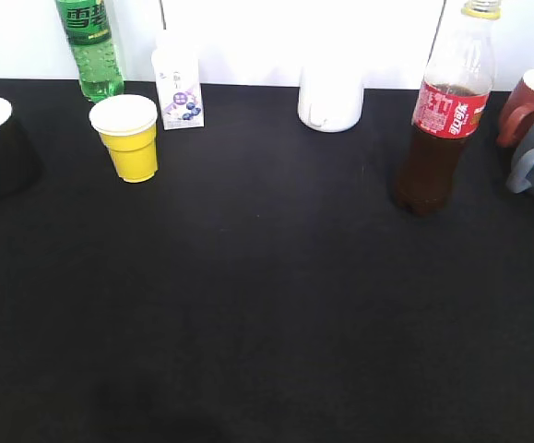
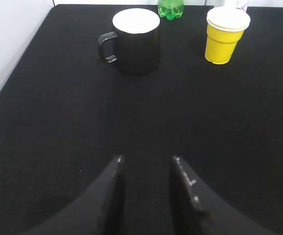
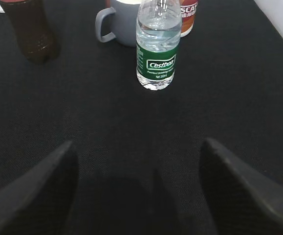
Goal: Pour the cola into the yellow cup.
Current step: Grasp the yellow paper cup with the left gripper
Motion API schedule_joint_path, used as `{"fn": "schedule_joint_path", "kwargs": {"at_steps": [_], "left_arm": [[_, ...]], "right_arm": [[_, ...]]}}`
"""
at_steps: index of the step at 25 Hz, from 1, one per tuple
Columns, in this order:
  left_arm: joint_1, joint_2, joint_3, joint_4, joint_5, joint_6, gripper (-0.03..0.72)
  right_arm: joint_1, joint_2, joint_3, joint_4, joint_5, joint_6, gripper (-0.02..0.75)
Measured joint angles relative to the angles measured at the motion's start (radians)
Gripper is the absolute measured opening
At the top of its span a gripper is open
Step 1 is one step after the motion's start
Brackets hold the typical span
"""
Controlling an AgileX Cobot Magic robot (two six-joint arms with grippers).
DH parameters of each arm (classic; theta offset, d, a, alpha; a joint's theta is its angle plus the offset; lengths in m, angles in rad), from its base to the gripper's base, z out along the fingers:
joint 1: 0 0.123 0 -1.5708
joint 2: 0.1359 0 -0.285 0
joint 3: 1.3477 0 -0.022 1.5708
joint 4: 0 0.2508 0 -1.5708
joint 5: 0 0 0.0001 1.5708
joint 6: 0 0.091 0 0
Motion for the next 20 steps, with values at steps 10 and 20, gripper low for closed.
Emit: {"fn": "schedule_joint_path", "kwargs": {"at_steps": [10, 20], "left_arm": [[0.000, 0.000, 0.000, 0.000, 0.000, 0.000, 0.240], [-0.004, 0.500, -0.075, -0.264, -0.814, 0.303, 0.525]], "right_arm": [[0.000, 0.000, 0.000, 0.000, 0.000, 0.000, 0.585], [0.000, 0.000, 0.000, 0.000, 0.000, 0.000, 0.585]]}}
